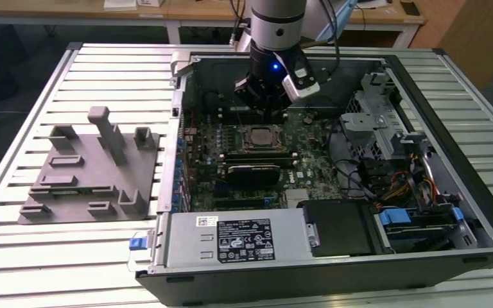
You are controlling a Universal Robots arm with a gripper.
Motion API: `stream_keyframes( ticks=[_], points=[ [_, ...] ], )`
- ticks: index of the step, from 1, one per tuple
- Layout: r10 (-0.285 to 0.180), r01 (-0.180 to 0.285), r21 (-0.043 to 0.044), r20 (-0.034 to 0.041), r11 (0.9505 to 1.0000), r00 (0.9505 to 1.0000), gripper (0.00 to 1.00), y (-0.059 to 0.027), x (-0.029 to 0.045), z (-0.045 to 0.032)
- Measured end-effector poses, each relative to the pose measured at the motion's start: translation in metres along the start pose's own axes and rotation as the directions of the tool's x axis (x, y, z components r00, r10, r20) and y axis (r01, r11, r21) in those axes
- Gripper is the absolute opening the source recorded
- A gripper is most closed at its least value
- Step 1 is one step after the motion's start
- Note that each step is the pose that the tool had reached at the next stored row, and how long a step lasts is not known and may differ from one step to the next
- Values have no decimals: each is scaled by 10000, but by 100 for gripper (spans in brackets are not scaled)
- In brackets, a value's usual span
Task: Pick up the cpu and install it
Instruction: 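Install the first cpu locking lever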
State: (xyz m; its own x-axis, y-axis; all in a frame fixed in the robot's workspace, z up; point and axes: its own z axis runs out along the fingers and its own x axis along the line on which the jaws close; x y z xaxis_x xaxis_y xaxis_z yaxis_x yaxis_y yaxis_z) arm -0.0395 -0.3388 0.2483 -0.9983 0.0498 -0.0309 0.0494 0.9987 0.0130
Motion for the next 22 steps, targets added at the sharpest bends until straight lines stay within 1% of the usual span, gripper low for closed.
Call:
stream_keyframes(
  ticks=[6,9,14,22],
  points=[
    [1,-1,1,-1,10000,10000,11,0,4,-2],
    [1,-1,1,0,10000,10000,11,-2,34,-3],
    [1,-1,1,0,10000,10000,11,-6,120,-5],
    [0,0,0,0,10000,10000,11,-14,278,-10]
  ],
)
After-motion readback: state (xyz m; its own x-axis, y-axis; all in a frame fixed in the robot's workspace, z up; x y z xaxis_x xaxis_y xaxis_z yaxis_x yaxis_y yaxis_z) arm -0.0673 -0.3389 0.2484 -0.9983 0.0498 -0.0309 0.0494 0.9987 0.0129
